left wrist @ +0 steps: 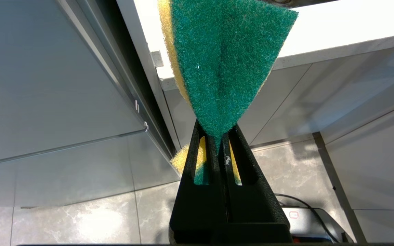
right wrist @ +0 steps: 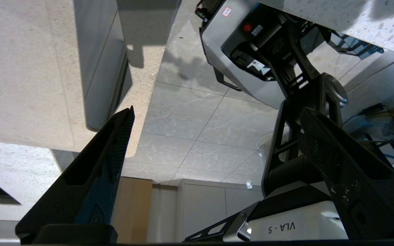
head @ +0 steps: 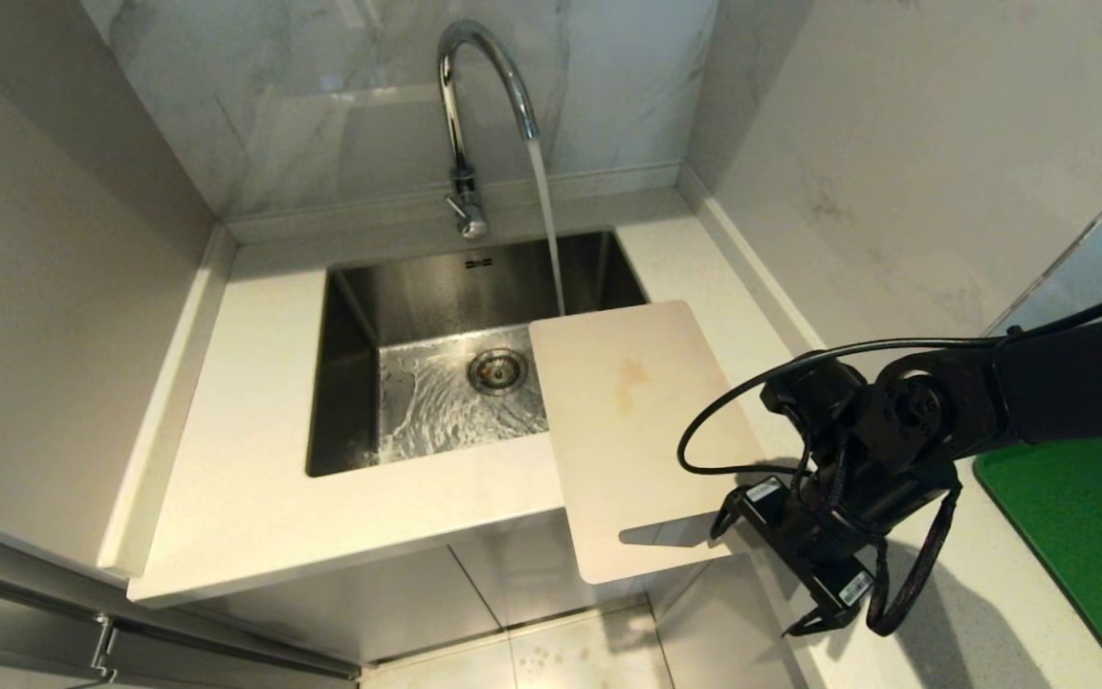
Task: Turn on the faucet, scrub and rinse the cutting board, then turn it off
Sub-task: Pick up the cutting board
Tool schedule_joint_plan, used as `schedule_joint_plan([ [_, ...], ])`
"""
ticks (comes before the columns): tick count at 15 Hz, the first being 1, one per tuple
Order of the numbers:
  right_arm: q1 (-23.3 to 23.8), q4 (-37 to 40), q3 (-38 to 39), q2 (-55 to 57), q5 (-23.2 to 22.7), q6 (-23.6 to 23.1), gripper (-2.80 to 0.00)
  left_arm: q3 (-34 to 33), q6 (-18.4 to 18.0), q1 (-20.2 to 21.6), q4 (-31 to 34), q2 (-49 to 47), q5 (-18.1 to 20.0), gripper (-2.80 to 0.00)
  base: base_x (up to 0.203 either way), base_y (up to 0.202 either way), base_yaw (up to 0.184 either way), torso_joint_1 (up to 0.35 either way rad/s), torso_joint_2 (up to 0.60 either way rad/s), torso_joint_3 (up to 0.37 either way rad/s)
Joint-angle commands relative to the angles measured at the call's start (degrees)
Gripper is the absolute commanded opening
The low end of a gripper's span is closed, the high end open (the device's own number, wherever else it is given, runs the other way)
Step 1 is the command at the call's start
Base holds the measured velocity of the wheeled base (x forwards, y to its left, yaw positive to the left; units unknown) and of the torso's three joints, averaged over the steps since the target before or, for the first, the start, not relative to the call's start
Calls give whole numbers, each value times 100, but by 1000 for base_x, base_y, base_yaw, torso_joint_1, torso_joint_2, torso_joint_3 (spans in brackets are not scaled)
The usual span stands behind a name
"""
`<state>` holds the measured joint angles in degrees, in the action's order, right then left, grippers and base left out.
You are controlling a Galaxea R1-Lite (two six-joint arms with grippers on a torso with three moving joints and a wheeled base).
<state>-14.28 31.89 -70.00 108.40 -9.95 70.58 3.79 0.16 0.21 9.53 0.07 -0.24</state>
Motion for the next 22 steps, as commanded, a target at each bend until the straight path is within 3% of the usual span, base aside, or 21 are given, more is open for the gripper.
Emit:
schedule_joint_plan([
  [1, -5, 11, 36, 91, 4, 43, 0, -1, 2, -1, 5, -7, -2, -280, 0, 0, 0, 0, 0, 0],
  [22, -304, -526, -198, 885, 98, 70, 0, -1, 2, 6, 5, -7, -2, -280, 0, 0, 0, 0, 0, 0],
])
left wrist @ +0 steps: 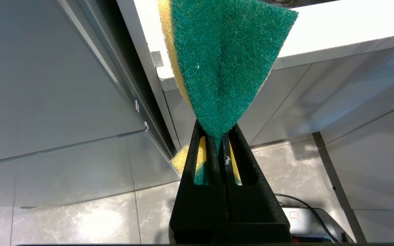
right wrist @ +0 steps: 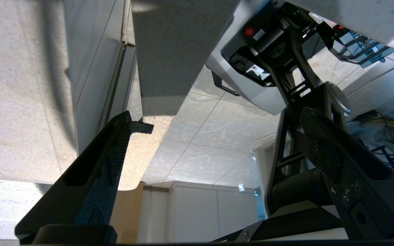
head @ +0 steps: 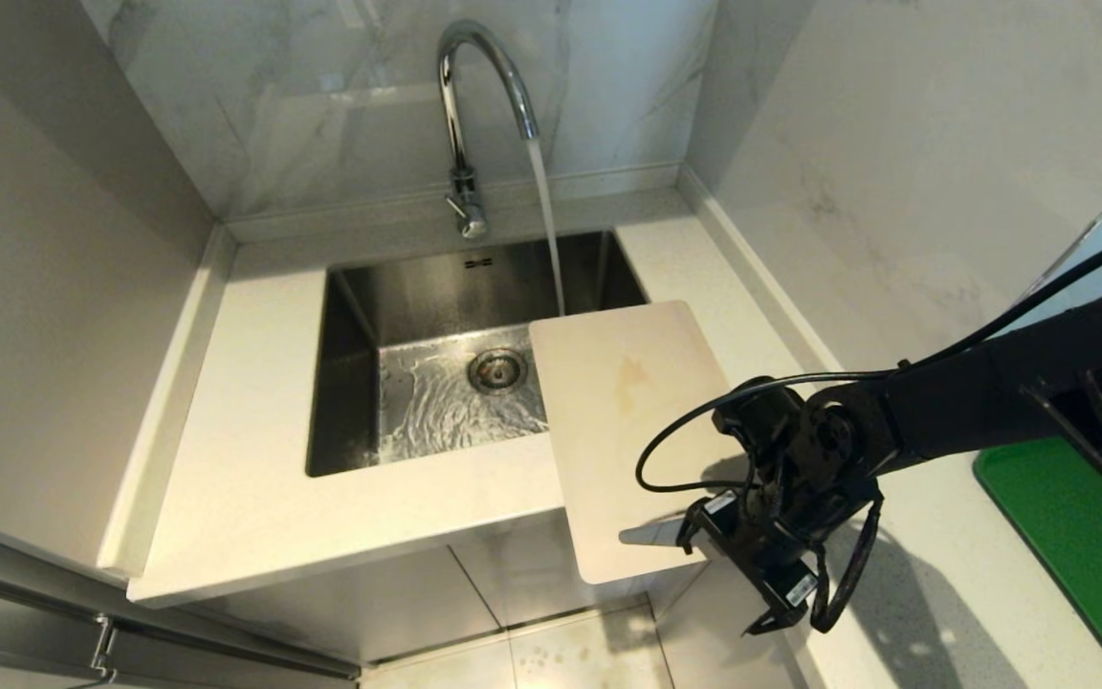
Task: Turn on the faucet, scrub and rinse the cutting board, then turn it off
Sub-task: Pick up the cutting board
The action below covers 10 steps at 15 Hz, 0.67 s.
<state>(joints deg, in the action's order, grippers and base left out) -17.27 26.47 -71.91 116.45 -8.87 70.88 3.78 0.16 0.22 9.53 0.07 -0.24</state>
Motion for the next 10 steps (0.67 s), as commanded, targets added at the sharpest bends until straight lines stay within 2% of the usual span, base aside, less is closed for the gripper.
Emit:
schedule_joint_plan([
  [1, -4, 16, -29, 129, -9, 47, 0, 0, 2, 4, 5, -7, -2, -280, 0, 0, 0, 0, 0, 0],
  [8, 5, 16, -164, 420, 20, 14, 0, 0, 2, -1, 5, -7, -2, -280, 0, 0, 0, 0, 0, 0],
  [10, 5, 1, -248, 587, 184, 8, 0, 0, 2, 4, 5, -7, -2, -280, 0, 0, 0, 0, 0, 0],
])
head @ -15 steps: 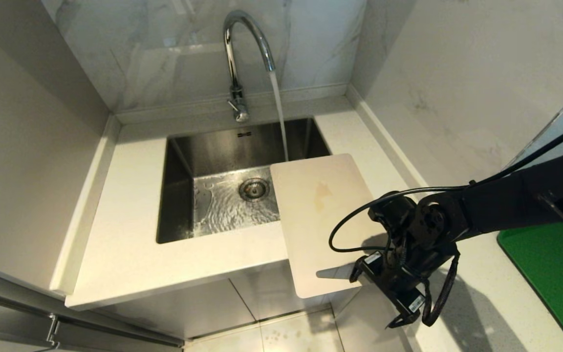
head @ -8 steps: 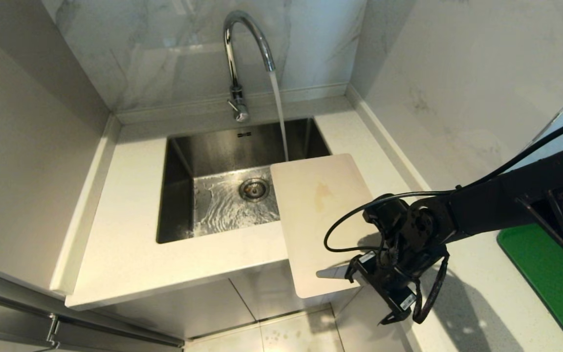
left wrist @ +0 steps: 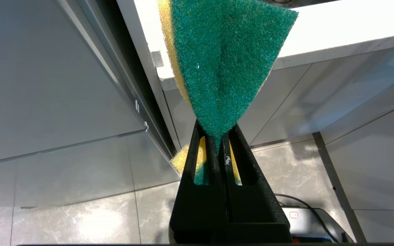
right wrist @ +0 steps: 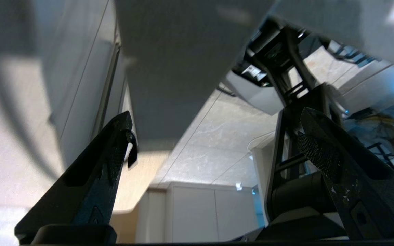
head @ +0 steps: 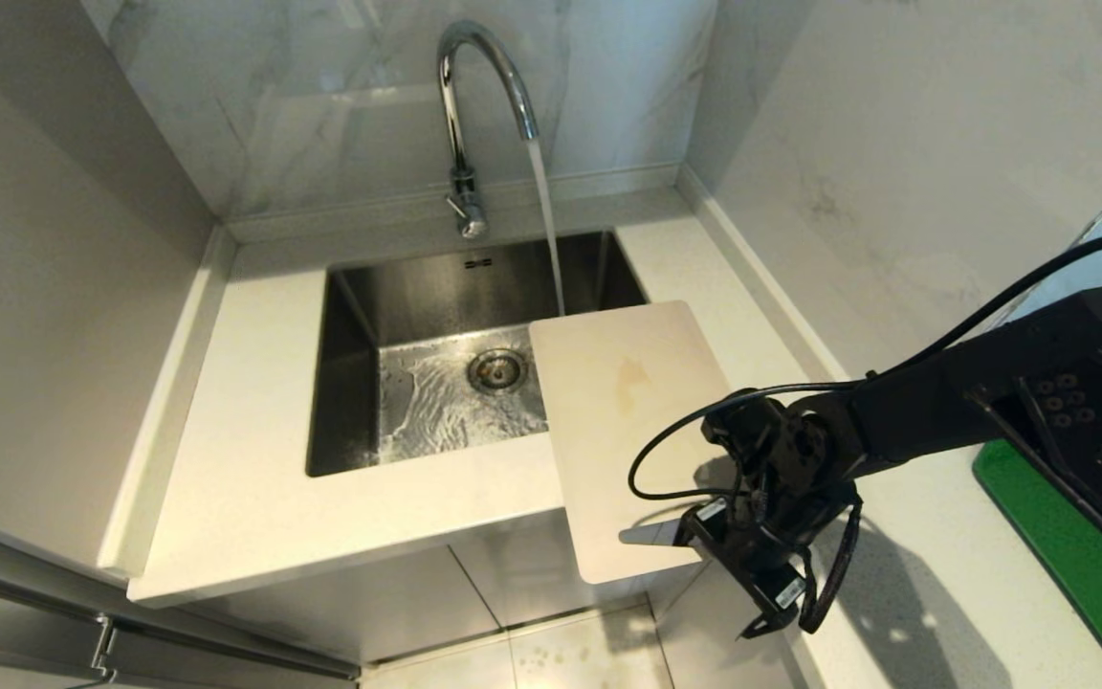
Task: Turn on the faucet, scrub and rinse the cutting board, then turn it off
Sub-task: Pick up the cutting board
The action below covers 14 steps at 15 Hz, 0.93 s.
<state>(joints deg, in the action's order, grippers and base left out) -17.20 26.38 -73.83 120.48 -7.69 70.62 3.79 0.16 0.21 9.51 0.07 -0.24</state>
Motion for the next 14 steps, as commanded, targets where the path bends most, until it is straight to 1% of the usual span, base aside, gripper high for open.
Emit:
schedule_joint_plan([
  [1, -3, 8, -125, 281, 155, 26, 0, -1, 2, 6, 7, -7, -2, -280, 0, 0, 0, 0, 0, 0],
  [5, -3, 16, -382, 499, 189, 13, 0, -1, 2, 6, 7, -7, -2, -280, 0, 0, 0, 0, 0, 0],
  [10, -3, 8, -466, 485, 180, 3, 0, -1, 2, -2, 9, -7, -2, -280, 0, 0, 0, 0, 0, 0],
  [11, -10, 7, -483, 494, 178, 21, -280, -1, 2, 5, 7, -7, -2, -280, 0, 0, 0, 0, 0, 0],
  [14, -6, 26, -413, 387, 189, -151, -280, -1, 2, -3, 9, -7, -2, -280, 0, 0, 0, 0, 0, 0],
])
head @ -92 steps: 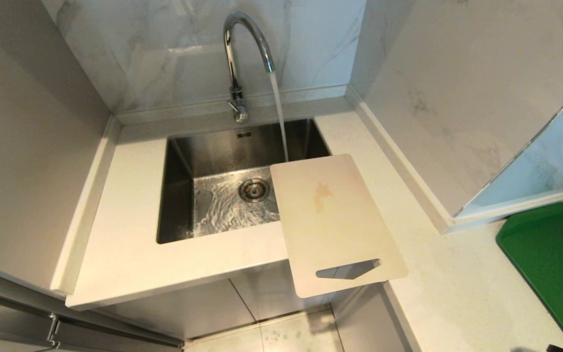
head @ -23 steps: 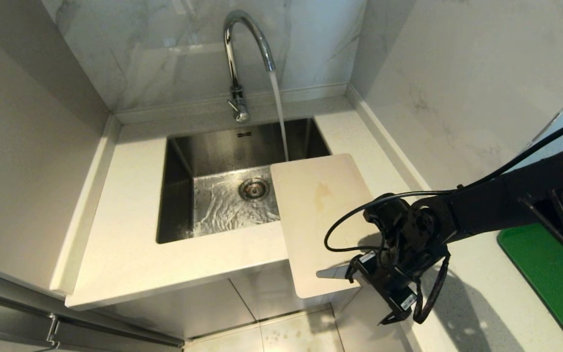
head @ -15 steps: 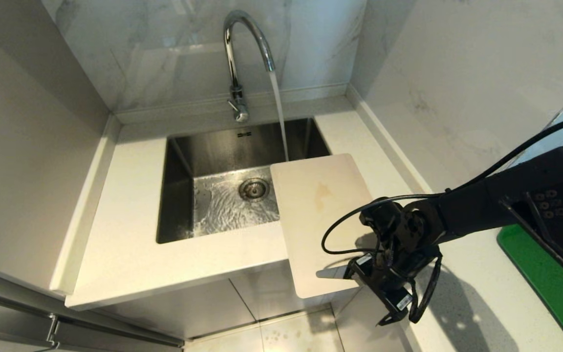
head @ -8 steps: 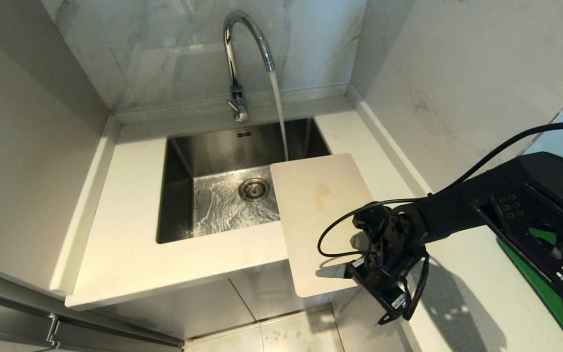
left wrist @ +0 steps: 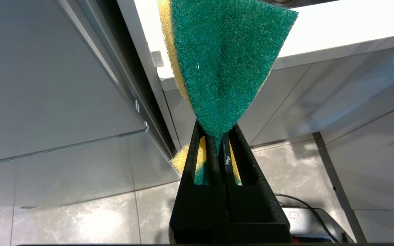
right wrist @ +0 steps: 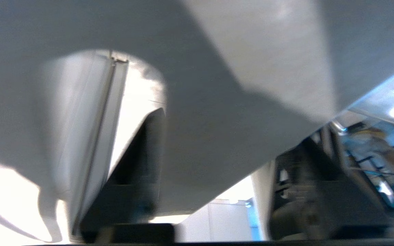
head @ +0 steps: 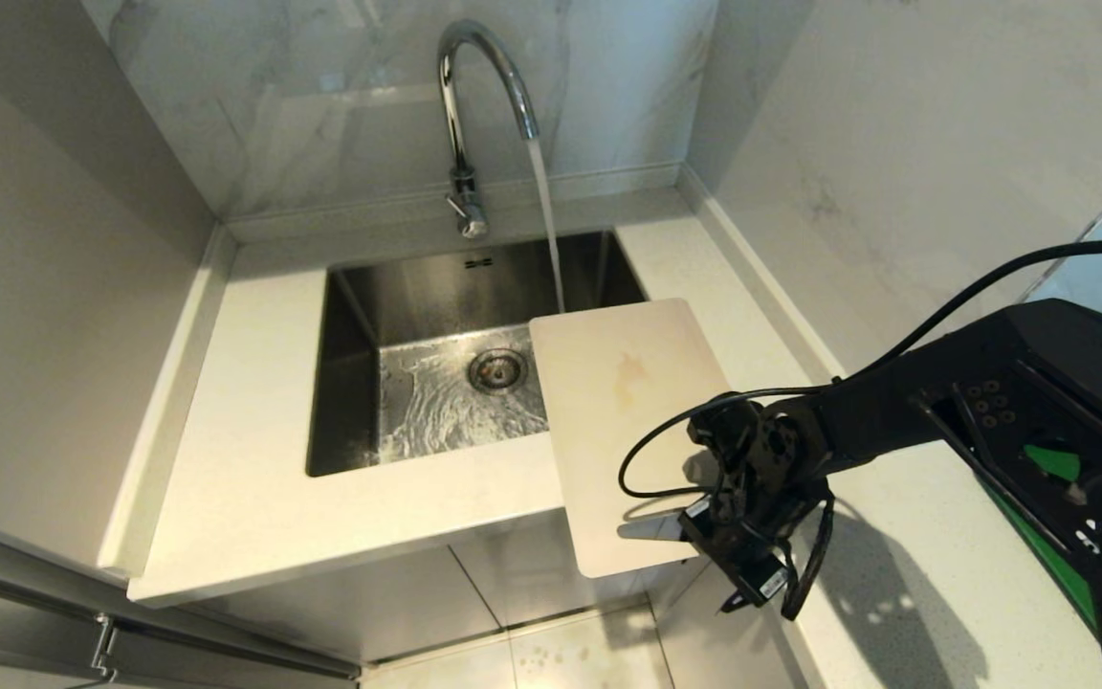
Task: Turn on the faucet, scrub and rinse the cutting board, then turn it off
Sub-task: Pick up the cutting board
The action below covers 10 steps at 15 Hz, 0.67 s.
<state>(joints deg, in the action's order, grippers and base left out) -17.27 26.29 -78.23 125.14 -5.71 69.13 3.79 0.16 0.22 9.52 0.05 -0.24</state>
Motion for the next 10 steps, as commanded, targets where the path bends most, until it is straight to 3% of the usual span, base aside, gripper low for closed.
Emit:
schedule_joint_plan([
  [1, 5, 59, 28, -135, -13, -22, -280, -1, 2, 4, 6, -5, -2, -280, 0, 0, 0, 0, 0, 0],
  [10, 7, 402, 33, -973, -15, 20, -280, -1, 2, 4, 6, -5, -2, -280, 0, 0, 0, 0, 0, 0],
])
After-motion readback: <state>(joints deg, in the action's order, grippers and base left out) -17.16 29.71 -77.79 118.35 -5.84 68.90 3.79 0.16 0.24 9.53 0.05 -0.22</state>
